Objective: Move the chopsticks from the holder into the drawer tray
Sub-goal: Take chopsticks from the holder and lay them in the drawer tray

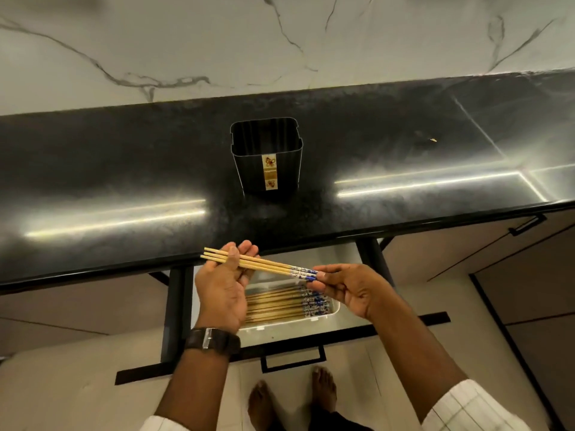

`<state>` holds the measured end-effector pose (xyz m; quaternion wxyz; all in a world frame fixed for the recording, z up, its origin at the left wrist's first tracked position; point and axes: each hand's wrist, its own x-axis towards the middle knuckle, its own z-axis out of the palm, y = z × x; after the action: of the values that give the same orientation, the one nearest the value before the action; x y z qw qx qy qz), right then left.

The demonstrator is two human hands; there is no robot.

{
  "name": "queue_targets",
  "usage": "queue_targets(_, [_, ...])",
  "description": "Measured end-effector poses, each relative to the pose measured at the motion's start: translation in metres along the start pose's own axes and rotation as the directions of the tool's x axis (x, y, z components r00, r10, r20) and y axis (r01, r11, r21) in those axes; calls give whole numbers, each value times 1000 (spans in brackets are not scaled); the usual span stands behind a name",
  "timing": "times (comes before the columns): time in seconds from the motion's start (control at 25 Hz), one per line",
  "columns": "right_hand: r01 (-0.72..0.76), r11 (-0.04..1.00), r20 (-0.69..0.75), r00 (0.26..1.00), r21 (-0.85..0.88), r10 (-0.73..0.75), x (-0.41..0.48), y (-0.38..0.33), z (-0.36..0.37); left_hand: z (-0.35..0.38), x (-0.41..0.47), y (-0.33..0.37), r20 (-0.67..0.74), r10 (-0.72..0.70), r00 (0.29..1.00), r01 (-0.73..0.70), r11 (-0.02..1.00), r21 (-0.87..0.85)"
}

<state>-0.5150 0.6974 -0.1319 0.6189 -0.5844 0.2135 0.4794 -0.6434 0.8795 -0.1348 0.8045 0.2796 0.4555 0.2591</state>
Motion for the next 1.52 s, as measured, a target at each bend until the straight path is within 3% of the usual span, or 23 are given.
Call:
queue_targets(0.12, [-48, 978, -120, 990, 204, 73, 16, 20, 6, -9, 1, -28, -173, -120, 978, 112, 992, -56])
queue_targets(0.2, [-52, 948, -176, 978, 313, 112, 31, 44, 16, -14, 2, -52, -285, -246, 926, 216, 967, -134])
queue_targets(0.48, [-118, 908, -228, 947, 403, 225, 60, 50, 39, -20, 33, -83, -420, -455, 785, 424, 889, -172])
queue_targets(0.72, [-273, 875, -280, 873, 400, 400, 76, 49, 42, -32, 61, -98, -443, -514, 734, 501, 851, -157])
queue_targets(1.16, [-274, 921, -372, 853, 276, 365, 95, 39, 45, -26, 75, -103, -417, -508, 754, 523, 848, -87])
queue_targets(1.52, [-336, 911, -370, 836, 240, 406, 96, 34, 43, -30, 76, -90, -350, -628, 695, 615, 772, -162])
